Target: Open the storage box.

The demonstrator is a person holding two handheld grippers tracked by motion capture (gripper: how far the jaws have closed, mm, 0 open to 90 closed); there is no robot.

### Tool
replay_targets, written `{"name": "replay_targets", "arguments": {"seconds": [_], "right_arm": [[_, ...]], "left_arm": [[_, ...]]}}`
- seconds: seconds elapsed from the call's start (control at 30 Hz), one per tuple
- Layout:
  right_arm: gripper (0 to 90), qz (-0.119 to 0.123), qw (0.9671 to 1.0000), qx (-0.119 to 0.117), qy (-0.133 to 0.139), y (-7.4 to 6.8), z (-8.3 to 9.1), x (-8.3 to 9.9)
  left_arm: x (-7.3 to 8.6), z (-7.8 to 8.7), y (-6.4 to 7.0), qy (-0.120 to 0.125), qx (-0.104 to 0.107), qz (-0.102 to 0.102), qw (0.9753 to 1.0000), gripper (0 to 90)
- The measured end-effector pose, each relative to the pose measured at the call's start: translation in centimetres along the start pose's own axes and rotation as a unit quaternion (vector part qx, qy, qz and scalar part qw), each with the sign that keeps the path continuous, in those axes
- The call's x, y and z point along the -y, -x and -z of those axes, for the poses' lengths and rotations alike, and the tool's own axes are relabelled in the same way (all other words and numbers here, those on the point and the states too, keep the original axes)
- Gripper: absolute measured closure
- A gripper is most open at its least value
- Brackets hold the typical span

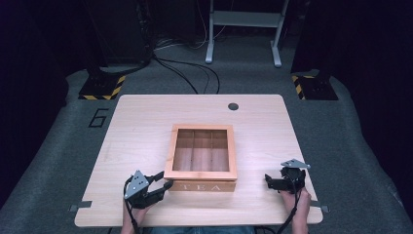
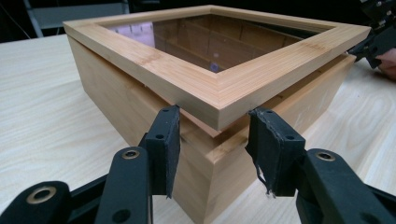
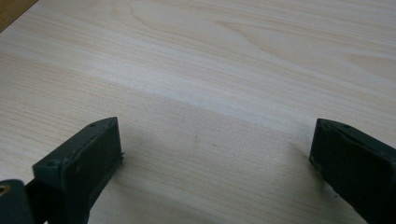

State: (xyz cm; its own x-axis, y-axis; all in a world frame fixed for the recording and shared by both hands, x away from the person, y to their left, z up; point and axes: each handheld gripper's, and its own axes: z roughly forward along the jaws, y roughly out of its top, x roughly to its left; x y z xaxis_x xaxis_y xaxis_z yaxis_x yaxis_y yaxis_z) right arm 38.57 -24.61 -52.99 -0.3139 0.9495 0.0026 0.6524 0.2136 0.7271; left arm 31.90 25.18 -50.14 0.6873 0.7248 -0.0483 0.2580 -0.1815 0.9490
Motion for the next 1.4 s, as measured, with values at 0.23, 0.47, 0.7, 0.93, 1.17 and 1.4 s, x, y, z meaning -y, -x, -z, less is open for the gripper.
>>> {"name": "replay_targets", "arguments": {"seconds": [0.23, 0.47, 0.7, 0.93, 1.17, 1.4], "right_arm": [[1.7, 0.003, 1.0, 0.0, -0.001, 0.0, 0.0, 0.0], [1.7, 0.0, 1.0, 0.0, 0.0, 0.0, 0.0, 0.0], [1.7, 0.002, 1.0, -0.001, -0.001, 0.0, 0.0, 0.0], [1.7, 0.001, 1.0, 0.0, -0.001, 0.0, 0.0, 0.0], [1.7, 0.007, 1.0, -0.001, -0.002, 0.1, 0.0, 0.0], [1.7, 0.002, 1.0, -0.002, -0.001, 0.0, 0.0, 0.0]], "left_arm": [[-0.3, -0.3, 0.1, 0.008, -0.016, -0.003, 0.9998, 53.4], [-0.8, -0.6, 0.2, 0.026, -0.035, -0.008, 0.999, 52.7], [-1.6, -1.1, -0.2, 0.049, -0.053, -0.009, 0.9973, 49.9], [-3.6, -1.6, -0.8, 0.073, -0.064, -0.022, 0.995, 48.5], [-5.1, -1.7, -0.8, 0.087, -0.082, -0.031, 0.9923, 49.9], [-6.8, -1.9, -1.3, 0.102, -0.089, -0.025, 0.9905, 53.9]]}}
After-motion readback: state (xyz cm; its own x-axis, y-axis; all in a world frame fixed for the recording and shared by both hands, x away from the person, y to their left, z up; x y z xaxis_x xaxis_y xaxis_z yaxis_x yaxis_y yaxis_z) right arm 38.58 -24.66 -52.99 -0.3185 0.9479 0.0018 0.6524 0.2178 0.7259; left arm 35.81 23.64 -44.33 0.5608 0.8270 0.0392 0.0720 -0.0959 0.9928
